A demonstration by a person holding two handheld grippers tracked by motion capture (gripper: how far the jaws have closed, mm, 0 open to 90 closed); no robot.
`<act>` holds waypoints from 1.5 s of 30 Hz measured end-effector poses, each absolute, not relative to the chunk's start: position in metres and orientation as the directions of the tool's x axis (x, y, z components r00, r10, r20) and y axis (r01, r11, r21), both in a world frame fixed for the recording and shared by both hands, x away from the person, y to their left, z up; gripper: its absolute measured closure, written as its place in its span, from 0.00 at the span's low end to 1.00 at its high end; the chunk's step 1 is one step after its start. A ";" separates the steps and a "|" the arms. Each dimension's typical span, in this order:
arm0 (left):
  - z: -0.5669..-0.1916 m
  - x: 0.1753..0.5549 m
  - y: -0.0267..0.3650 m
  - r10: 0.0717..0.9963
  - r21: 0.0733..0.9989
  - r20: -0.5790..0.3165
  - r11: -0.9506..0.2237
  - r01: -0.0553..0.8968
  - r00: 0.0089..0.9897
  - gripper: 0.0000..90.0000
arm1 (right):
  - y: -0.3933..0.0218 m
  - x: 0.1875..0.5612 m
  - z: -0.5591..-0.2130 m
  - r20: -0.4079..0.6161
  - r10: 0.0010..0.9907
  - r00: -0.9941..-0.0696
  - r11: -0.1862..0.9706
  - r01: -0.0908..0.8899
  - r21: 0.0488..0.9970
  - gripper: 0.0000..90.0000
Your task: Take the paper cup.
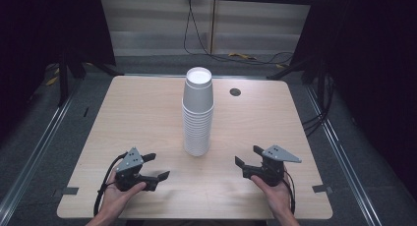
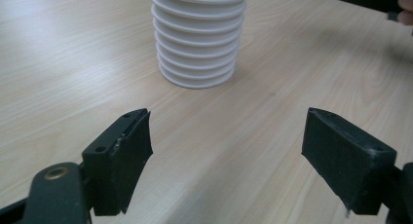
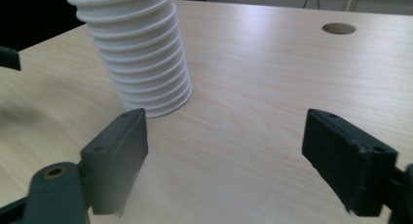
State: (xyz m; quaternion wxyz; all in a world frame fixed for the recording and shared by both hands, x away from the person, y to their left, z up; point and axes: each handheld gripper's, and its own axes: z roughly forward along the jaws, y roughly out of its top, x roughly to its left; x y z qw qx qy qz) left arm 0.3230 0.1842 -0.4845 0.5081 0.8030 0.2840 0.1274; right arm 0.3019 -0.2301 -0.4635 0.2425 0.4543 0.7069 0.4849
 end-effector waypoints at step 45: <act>-0.488 0.321 0.176 0.550 0.879 -0.089 -0.349 0.325 0.830 0.22 | -0.207 0.318 -0.415 0.076 0.777 -0.625 0.166 0.320 0.933 0.18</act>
